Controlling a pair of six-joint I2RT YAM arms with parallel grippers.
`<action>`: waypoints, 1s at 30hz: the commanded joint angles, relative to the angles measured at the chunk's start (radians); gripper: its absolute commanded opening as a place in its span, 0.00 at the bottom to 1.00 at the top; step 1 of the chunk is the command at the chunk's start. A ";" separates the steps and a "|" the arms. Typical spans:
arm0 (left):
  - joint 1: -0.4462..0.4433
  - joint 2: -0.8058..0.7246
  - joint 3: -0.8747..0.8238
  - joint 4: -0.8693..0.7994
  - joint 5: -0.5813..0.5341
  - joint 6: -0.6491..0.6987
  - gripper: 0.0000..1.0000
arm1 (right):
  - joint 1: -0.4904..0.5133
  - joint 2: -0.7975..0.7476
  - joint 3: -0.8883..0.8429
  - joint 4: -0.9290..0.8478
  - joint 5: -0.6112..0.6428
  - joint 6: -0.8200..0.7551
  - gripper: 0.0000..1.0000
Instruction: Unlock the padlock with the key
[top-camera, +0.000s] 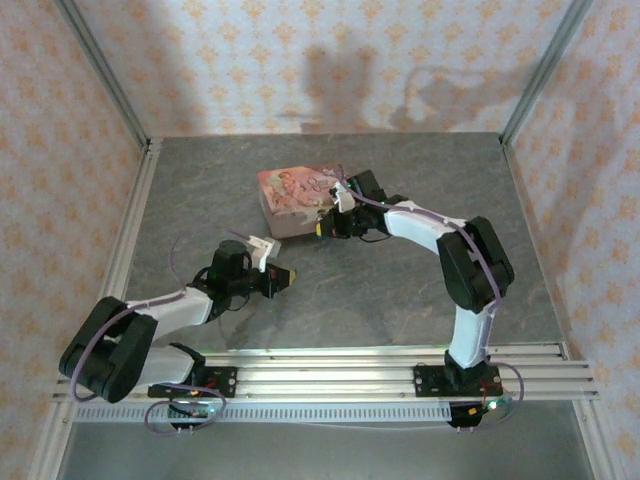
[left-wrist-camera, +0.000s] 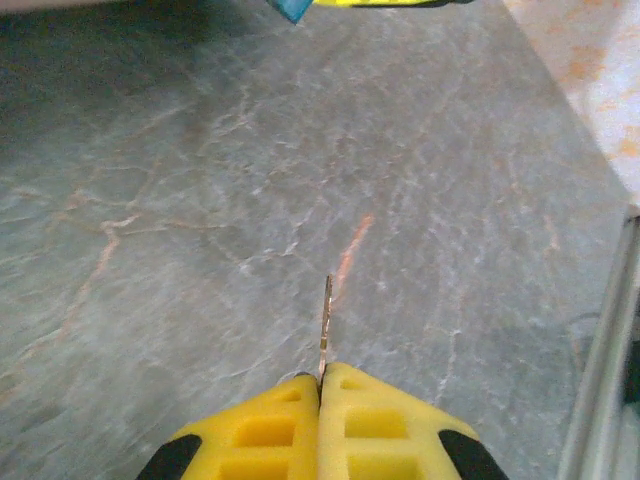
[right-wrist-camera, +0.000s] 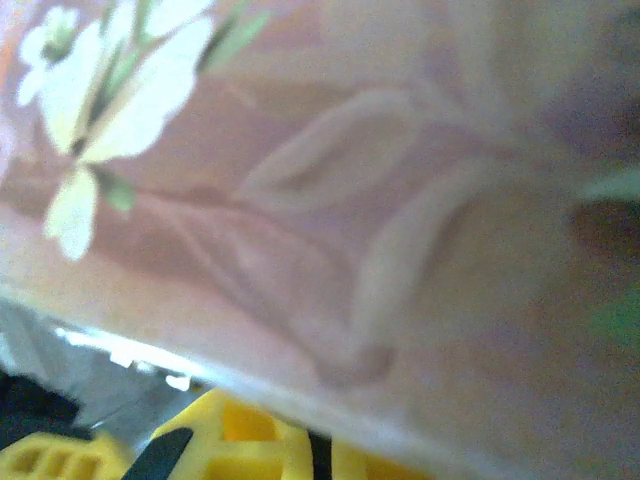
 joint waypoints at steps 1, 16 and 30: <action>0.013 0.052 0.051 0.153 0.135 -0.078 0.00 | -0.029 -0.084 0.007 -0.011 -0.184 0.015 0.00; 0.014 -0.027 0.066 0.165 0.121 -0.067 0.00 | -0.059 -0.118 0.078 -0.101 -0.311 0.050 0.00; 0.019 0.054 0.198 0.157 0.214 -0.111 0.00 | -0.059 -0.132 0.083 -0.063 -0.443 0.057 0.00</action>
